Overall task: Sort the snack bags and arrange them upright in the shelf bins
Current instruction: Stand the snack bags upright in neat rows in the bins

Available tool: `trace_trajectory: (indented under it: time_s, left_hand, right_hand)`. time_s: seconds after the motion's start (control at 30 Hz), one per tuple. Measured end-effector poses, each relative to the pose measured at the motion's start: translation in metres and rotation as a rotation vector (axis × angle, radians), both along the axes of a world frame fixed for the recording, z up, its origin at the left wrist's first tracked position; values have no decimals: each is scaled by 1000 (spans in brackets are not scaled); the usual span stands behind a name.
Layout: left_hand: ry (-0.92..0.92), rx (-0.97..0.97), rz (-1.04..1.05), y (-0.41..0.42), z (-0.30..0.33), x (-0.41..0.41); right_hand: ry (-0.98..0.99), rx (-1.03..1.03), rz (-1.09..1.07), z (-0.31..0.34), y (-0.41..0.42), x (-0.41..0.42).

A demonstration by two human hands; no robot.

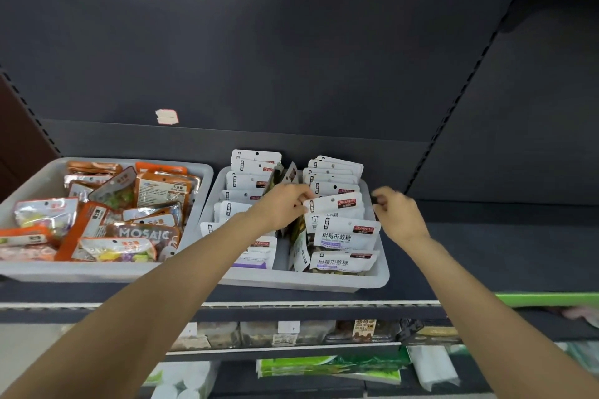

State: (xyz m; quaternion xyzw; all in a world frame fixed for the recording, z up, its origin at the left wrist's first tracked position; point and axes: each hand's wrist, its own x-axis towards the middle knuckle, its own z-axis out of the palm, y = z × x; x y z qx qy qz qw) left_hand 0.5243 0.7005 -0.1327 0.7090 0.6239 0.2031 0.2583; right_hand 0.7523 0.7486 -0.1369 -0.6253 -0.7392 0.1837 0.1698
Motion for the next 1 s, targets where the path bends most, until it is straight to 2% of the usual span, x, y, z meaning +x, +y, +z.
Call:
trace_trajectory:
  time_s: [0.07, 0.13, 0.23, 0.3, 0.4, 0.57, 0.67, 0.73, 0.8, 0.87, 0.93, 1.0]
  left_hand:
    - [62, -7, 17, -4, -9, -5]
    - [76, -55, 11, -6, -17, -6]
    - [74, -107, -146, -7, -28, -1]
    - [37, -136, -168, -6, -29, -1]
    - [28, -141, -74, -7, -27, -3]
    - [510, -257, -32, -13, -24, 8]
    - [546, -281, 17, -12, -18, 17]
    - [474, -265, 96, -9, -14, 17]
    - [303, -251, 226, -6, -11, 8]
    - [-38, -244, 389, -1, -9, -8]
    - [-362, -259, 521, 1, 1, -20]
    - [-582, -257, 571, 0, 11, -26]
  right_hand:
    - [-9, 88, 153, 4, -9, -8]
    - [-42, 69, 339, 5, -22, -18]
    - [-248, 35, 499, -8, -29, -28]
    - [-335, 31, 497, -15, -27, -30]
    - [-328, 44, 420, -15, -22, -28]
    - [-331, 17, 352, -11, -18, -25]
    - [-288, -29, 350, -12, -18, -27]
    - [-248, -21, 338, -10, -19, -29]
    - [-180, 14, 323, -7, -20, -32]
    - [-63, 34, 328, -2, -25, -40]
    - [82, -34, 372, 5, -35, -53]
    - [144, -146, 438, 10, -44, -70]
